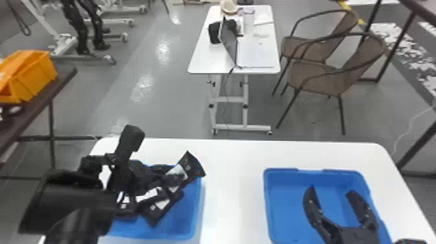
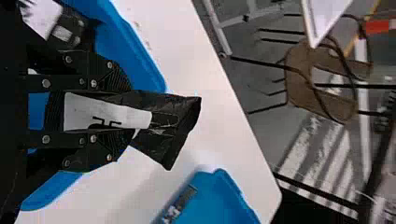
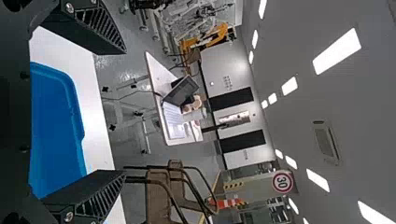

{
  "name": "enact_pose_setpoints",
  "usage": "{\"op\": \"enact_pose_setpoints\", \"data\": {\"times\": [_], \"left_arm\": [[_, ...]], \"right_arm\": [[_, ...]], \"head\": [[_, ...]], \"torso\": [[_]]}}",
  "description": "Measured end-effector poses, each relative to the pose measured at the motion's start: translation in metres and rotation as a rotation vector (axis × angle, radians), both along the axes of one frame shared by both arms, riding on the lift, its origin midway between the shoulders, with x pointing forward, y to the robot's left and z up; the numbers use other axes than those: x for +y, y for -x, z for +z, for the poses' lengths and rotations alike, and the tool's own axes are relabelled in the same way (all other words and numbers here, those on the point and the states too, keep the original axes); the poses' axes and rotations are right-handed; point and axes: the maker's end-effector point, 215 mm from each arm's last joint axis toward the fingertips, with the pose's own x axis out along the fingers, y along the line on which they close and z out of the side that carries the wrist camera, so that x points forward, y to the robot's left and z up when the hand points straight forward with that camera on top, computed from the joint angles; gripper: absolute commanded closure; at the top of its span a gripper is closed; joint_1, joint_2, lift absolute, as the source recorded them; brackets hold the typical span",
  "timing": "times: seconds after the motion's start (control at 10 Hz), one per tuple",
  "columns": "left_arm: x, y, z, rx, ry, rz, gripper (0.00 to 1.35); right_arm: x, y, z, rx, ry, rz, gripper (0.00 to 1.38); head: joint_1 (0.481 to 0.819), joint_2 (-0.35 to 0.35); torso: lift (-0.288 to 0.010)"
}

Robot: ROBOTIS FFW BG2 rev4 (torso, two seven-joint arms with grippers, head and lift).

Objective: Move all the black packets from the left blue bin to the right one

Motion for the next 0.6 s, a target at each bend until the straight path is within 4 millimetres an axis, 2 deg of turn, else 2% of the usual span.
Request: {"op": "enact_pose_setpoints", "data": {"times": [0.2,0.5,0.6], "left_arm": [[-0.052,-0.018,0.023,-0.134,0.156,-0.096,0.89],[-0.148,-0.025,0.045,-0.185,0.331,-0.281,0.89],[-0.174,-0.027,0.05,-0.193,0.357,-0.331,0.89]], "right_arm": [[0.008,-0.011,0.008,-0.027,-0.036,0.037,0.1],[0.026,-0.043,0.032,-0.08,-0.035,0.164,0.1],[0.032,-0.053,0.042,-0.101,-0.031,0.197,0.1]], "head": [[0.695,-0.017],[0.695,-0.095],[0.695,-0.121]], "torso": [[0.0],[0.0],[0.0]]}}
